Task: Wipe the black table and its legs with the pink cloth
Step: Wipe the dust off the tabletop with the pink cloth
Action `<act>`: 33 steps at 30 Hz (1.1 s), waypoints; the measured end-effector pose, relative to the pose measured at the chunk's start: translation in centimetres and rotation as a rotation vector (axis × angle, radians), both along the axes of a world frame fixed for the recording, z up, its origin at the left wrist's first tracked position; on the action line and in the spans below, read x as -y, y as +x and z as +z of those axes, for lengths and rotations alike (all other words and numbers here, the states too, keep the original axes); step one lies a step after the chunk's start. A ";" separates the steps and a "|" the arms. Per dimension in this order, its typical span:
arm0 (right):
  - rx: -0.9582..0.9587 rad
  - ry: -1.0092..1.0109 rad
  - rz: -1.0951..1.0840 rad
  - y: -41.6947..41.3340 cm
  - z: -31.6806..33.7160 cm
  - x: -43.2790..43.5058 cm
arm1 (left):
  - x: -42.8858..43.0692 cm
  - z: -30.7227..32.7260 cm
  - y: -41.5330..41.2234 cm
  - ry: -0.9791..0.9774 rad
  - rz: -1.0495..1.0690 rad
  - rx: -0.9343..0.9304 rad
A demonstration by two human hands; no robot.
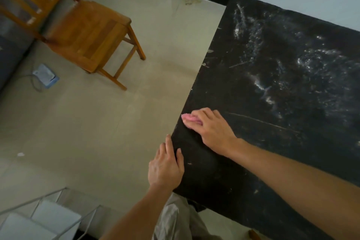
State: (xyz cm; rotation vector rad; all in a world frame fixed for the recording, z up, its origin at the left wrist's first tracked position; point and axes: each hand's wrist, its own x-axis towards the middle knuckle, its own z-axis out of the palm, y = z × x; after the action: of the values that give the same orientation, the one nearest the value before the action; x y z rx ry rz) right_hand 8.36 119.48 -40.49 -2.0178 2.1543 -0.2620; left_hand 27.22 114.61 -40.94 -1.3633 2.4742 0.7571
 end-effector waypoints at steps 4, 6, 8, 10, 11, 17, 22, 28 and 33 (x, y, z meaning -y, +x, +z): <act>-0.108 -0.010 -0.440 -8.4 0.1 5.0 | 0.3 -0.4 0.2 0.001 -0.014 -0.013; -0.181 0.031 -0.617 -12.8 1.3 8.1 | 0.3 -0.4 0.3 0.019 -0.013 -0.019; -0.183 0.033 -0.593 -12.2 2.4 9.9 | 0.4 -0.3 0.2 0.021 -0.018 -0.018; -0.055 -0.039 -0.485 -8.2 1.4 9.2 | 0.4 -0.2 0.3 0.022 -0.018 -0.012; -0.003 -0.066 -0.376 -5.6 0.6 8.1 | 0.4 -0.2 0.2 0.027 -0.019 -0.005; -0.083 0.006 -0.584 -9.6 0.1 9.2 | 0.7 -0.2 0.1 0.067 -0.037 0.005; -0.115 0.116 -0.780 -11.9 3.2 6.7 | 0.9 -0.6 0.4 0.097 -0.044 0.036; -0.048 0.074 -0.642 -2.2 2.7 -5.7 | 2.5 1.3 -1.9 -0.009 -0.241 0.069; -0.058 0.183 -0.458 2.2 1.1 -10.7 | 5.6 1.9 -10.0 -0.129 -0.376 -0.003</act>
State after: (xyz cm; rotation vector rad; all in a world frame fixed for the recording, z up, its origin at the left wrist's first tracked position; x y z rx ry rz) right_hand 10.54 130.17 -39.35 -1.4363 2.5495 -0.0606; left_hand 17.20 109.03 -39.05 -0.8853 2.7062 0.5217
